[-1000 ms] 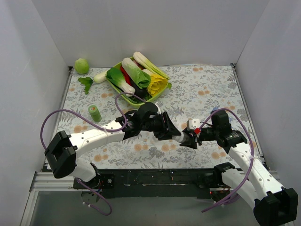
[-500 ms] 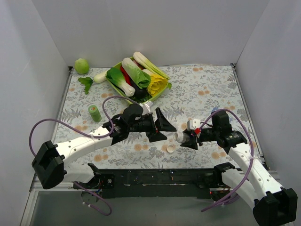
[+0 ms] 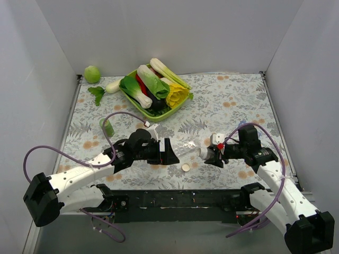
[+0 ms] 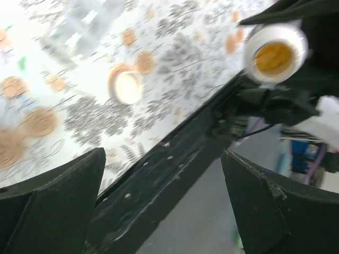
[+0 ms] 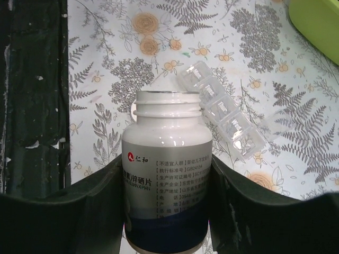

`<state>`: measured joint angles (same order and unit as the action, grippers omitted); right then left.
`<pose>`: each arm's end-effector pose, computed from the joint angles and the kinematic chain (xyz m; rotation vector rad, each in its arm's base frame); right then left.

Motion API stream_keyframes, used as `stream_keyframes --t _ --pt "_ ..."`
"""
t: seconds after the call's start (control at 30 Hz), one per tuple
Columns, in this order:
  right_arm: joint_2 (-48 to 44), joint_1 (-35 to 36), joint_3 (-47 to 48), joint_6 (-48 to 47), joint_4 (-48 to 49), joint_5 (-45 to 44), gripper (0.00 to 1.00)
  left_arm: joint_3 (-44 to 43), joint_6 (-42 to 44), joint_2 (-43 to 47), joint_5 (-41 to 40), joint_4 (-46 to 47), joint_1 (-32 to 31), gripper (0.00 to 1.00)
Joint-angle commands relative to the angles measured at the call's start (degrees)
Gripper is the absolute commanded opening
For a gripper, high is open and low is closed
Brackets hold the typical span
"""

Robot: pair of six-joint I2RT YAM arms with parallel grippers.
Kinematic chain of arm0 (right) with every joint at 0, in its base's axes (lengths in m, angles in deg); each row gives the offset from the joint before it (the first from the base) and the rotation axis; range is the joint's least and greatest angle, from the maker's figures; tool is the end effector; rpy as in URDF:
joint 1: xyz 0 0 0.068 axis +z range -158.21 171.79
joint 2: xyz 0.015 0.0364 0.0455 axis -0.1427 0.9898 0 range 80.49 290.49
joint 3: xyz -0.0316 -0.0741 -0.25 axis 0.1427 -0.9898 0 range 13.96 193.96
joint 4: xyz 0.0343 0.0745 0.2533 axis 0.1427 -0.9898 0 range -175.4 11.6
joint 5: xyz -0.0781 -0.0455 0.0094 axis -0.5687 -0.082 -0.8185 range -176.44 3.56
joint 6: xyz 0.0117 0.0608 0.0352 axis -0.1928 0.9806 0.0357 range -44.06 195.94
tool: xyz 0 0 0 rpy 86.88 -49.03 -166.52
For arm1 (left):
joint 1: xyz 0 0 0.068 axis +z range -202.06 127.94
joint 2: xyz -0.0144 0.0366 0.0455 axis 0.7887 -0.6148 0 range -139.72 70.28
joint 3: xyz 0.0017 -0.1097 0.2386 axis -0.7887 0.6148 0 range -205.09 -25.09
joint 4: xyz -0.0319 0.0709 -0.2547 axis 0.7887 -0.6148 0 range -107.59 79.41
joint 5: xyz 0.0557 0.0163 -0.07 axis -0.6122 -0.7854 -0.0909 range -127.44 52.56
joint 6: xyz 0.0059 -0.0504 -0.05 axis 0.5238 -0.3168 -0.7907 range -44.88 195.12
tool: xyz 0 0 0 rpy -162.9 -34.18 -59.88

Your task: Sort the pills into containers

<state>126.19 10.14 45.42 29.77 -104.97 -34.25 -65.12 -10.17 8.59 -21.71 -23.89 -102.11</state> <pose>0.1595 0.1017 0.2197 -1.4545 1.4599 0.7346 0.1556 -0.2106 0.2254 -0.6220 2.5900 -1.4196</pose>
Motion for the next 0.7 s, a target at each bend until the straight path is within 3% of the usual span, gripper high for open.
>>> stream_keyframes --t 0.0,0.13,0.3,0.37,0.53,0.63,0.67 --pt "1.0 -0.4 1.0 0.1 0.6 -5.3 0.02 1.8 9.2 6.0 -5.6 -4.2 0.2 0.92" --pt "5.6 -1.6 8.7 -4.8 -8.0 -8.9 0.03 0.6 15.3 11.2 -10.7 -5.7 0.2 0.94" --pt "7.7 -9.3 16.2 -4.5 -10.9 -1.2 0.04 1.0 21.0 16.3 -12.7 -4.1 0.2 0.96" --pt "7.0 -13.2 19.0 0.4 -7.3 2.2 0.04 1.3 22.4 17.2 -12.0 -4.0 0.2 0.97" --pt "2.8 -17.4 22.6 17.3 9.5 -0.1 0.04 2.1 24.6 21.2 -12.3 -4.3 0.2 0.98" --pt "1.2 -20.2 22.9 33.6 23.7 -1.2 0.04 3.1 25.7 23.5 -12.6 -3.8 0.2 0.98" --pt "1.0 -20.8 22.7 43.3 28.5 -0.5 0.04 3.5 25.8 24.2 -12.7 -3.7 0.2 0.98"
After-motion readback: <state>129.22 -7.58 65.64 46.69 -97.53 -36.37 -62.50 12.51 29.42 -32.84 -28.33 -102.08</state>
